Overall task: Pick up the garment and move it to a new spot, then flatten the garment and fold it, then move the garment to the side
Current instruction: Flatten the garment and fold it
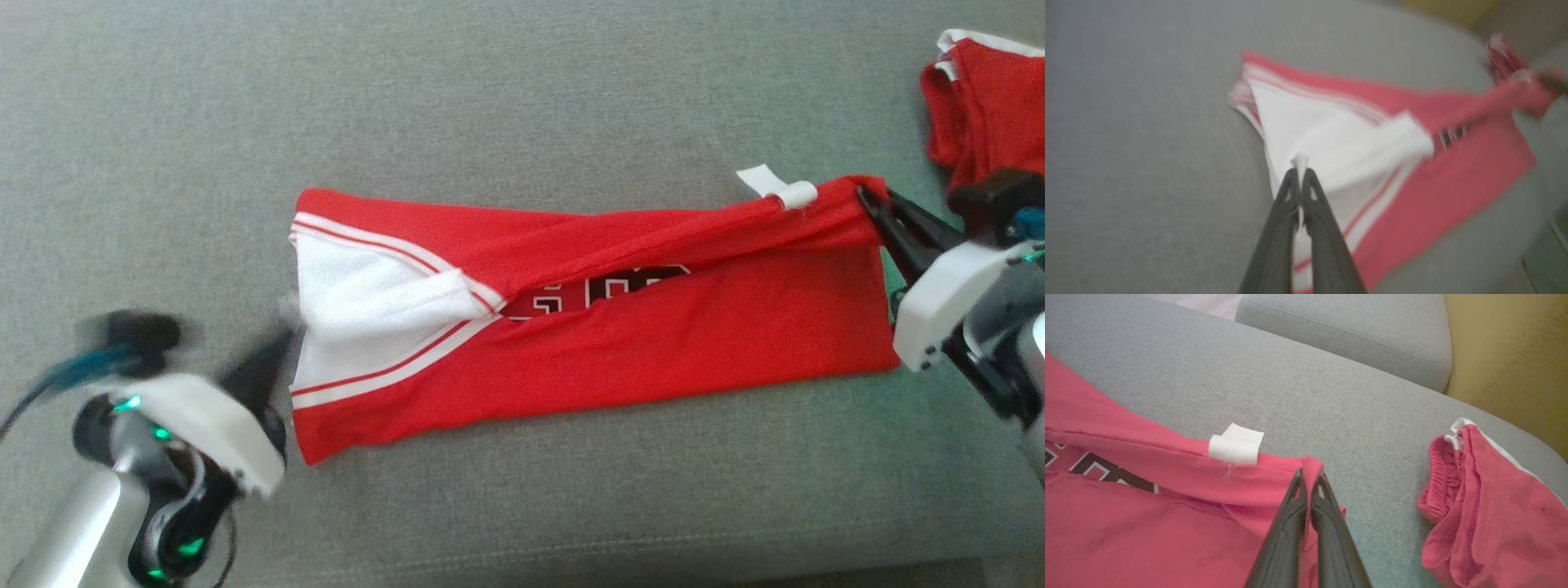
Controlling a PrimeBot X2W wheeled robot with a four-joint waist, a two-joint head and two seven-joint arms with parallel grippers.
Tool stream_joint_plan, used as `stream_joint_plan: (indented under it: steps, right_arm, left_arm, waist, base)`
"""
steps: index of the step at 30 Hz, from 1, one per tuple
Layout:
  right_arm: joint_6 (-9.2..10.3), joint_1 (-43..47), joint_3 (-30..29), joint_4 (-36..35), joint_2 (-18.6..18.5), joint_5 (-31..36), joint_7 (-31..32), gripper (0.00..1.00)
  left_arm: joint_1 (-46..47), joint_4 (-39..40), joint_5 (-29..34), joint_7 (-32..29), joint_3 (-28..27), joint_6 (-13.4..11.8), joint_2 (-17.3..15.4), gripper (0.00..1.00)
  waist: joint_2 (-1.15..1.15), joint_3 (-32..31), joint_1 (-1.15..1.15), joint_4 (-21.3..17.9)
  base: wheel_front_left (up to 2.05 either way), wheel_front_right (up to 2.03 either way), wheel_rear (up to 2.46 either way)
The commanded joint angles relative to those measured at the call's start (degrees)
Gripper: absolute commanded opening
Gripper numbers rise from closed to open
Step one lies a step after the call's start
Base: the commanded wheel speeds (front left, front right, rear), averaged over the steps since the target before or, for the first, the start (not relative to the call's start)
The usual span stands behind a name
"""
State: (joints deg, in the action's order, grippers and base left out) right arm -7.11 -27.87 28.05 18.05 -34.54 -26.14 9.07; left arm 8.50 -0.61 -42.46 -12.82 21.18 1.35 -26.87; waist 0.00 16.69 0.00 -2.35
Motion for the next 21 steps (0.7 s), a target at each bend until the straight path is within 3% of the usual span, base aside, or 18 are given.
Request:
stream_joint_plan:
  steps: [1, 2, 4, 5, 6, 7, 11, 16, 17, 18, 19, 20, 21]
  right_arm:
    - [-0.37, 1.6, -0.7, -1.8, -1.9, 0.4, -1.1, 0.46]
    - [-0.37, 2.2, -1.0, -2.0, -1.8, 0.6, -1.5, 0.71]
    - [-0.37, 3.5, -1.5, -2.3, -1.6, 1.1, -2.3, 1.0]
    - [-0.37, 4.0, -1.8, -2.4, -1.5, 1.3, -2.6, 1.0]
    - [-0.37, 4.6, -2.0, -2.6, -1.3, 1.7, -3.0, 1.0]
    - [-0.37, 5.2, -2.2, -2.7, -1.2, 2.0, -3.4, 1.0]
    - [-0.37, 7.4, -2.9, -3.8, -1.1, 3.7, -6.2, 1.0]
    - [-0.37, 11.0, -4.2, -5.5, -0.1, 4.5, -6.5, 1.0]
    - [-0.37, 12.0, -5.0, -6.1, 0.2, 4.6, -6.5, 1.0]
    - [-0.37, 12.9, -5.9, -6.8, 0.6, 4.7, -6.3, 1.0]
    - [-0.37, 13.8, -6.9, -7.6, 1.1, 4.8, -6.0, 1.0]
    - [-0.37, 14.7, -8.0, -8.3, 1.6, 4.9, -5.7, 1.0]
    - [-0.37, 15.5, -9.0, -9.3, 2.1, 5.1, -5.5, 1.0]
  left_arm:
    - [1.1, 6.5, -3.2, 7.8, -5.1, -2.9, 0.4, 0.0]
    - [0.7, 6.3, -3.4, 8.1, -5.1, -2.9, 0.6, 0.0]
    - [-0.1, 5.7, -3.6, 8.7, -5.1, -2.9, 1.0, 0.0]
    - [-0.4, 5.4, -3.7, 9.1, -5.2, -2.9, 1.2, 0.03]
    - [-0.7, 5.2, -3.7, 9.5, -5.1, -2.8, 1.4, 0.14]
    - [-1.1, 5.0, -3.9, 9.8, -5.1, -2.8, 1.6, 0.16]
    - [-2.3, 4.3, -4.2, 10.9, -5.0, -2.6, 2.2, 0.07]
    - [-3.3, 4.3, -4.0, 11.5, -5.0, -3.0, 2.2, 0.14]
    - [-3.5, 4.5, -3.8, 11.6, -5.0, -3.1, 2.0, 0.2]
    - [-3.7, 4.8, -3.6, 11.6, -5.0, -3.2, 1.8, 0.39]
    - [-3.9, 5.1, -3.3, 11.5, -4.9, -3.4, 1.5, 0.46]
    - [-4.2, 5.6, -3.0, 11.4, -4.8, -3.5, 1.2, 0.8]
    - [-4.4, 6.1, -2.8, 11.3, -4.9, -3.7, 0.9, 0.98]
  waist:
    - [0.0, 0.0, 0.0, -0.1]
    - [0.0, -0.1, 0.0, -0.2]
    - [0.0, -0.2, 0.0, -0.3]
    - [0.0, -0.3, 0.0, -0.4]
    - [0.0, -0.4, 0.0, -0.5]
    - [0.0, -0.4, 0.0, -0.7]
    - [0.0, -0.7, 0.0, -1.0]
    - [0.0, -1.2, 0.0, -1.3]
    - [0.0, -1.4, 0.0, -1.3]
    - [0.0, -1.5, 0.0, -1.4]
    - [0.0, -1.7, 0.0, -1.5]
    - [0.0, -1.8, 0.0, -1.6]
    - [0.0, -2.0, 0.0, -1.6]
  base:
    - [0.0, 0.0, 0.0]
    - [0.0, 0.0, 0.0]
    - [0.0, 0.0, 0.0]
    - [0.0, 0.0, 0.0]
    - [0.0, 0.0, 0.0]
    - [0.0, 0.0, 0.0]
    - [0.0, 0.0, 0.0]
    - [0.0, 0.0, 0.0]
    - [0.0, 0.0, 0.0]
    - [0.0, 0.0, 0.0]
    - [0.0, 0.0, 0.0]
    - [0.0, 0.0, 0.0]
    - [0.0, 0.0, 0.0]
